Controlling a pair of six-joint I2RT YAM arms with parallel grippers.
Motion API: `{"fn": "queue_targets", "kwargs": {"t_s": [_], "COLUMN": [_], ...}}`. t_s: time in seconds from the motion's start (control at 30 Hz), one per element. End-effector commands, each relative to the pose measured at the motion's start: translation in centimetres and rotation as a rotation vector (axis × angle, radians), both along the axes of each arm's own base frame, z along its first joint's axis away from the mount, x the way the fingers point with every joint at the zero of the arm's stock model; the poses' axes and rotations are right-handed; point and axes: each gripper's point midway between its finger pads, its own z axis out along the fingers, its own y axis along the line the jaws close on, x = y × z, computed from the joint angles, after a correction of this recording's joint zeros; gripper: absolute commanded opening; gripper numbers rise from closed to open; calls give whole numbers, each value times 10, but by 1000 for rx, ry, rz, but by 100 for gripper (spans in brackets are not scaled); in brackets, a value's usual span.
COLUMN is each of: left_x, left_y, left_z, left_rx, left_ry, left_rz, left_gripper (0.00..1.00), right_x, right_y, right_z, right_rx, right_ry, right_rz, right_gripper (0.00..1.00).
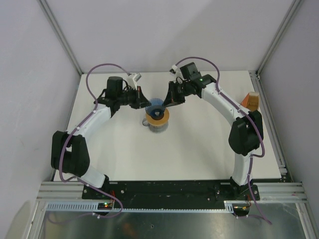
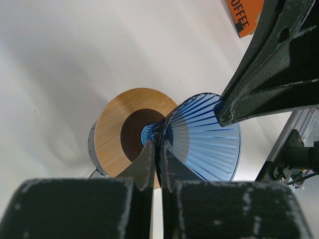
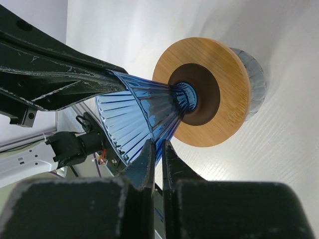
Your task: Place the coffee filter in the dripper
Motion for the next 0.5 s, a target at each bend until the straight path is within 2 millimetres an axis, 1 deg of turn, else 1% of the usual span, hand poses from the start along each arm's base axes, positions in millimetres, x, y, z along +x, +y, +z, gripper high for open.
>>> {"fn": "queue_targets", "kwargs": {"t_s": [0.0, 0.07, 0.17, 0.47], "left_x": [-48, -49, -49, -47], "left_y": [10, 11, 10, 6], "left_z": [-86, -85, -79, -44], "left_rx": [108, 106, 98, 50], "left_ry": [352, 351, 337, 270], "left_rz": [-5, -5, -10, -18], "left_gripper": [0, 0, 0, 0], "right_x": [-16, -16, -16, -8], "right_y": [-33, -32, -30, -8], "right_z": [-110, -109, -103, -57], "right_rx": [-278, -274, -260, -180], "right_ry": [196, 195, 187, 100], "right_rz": [-44, -42, -41, -44], "right_gripper": [0, 0, 0, 0]}}
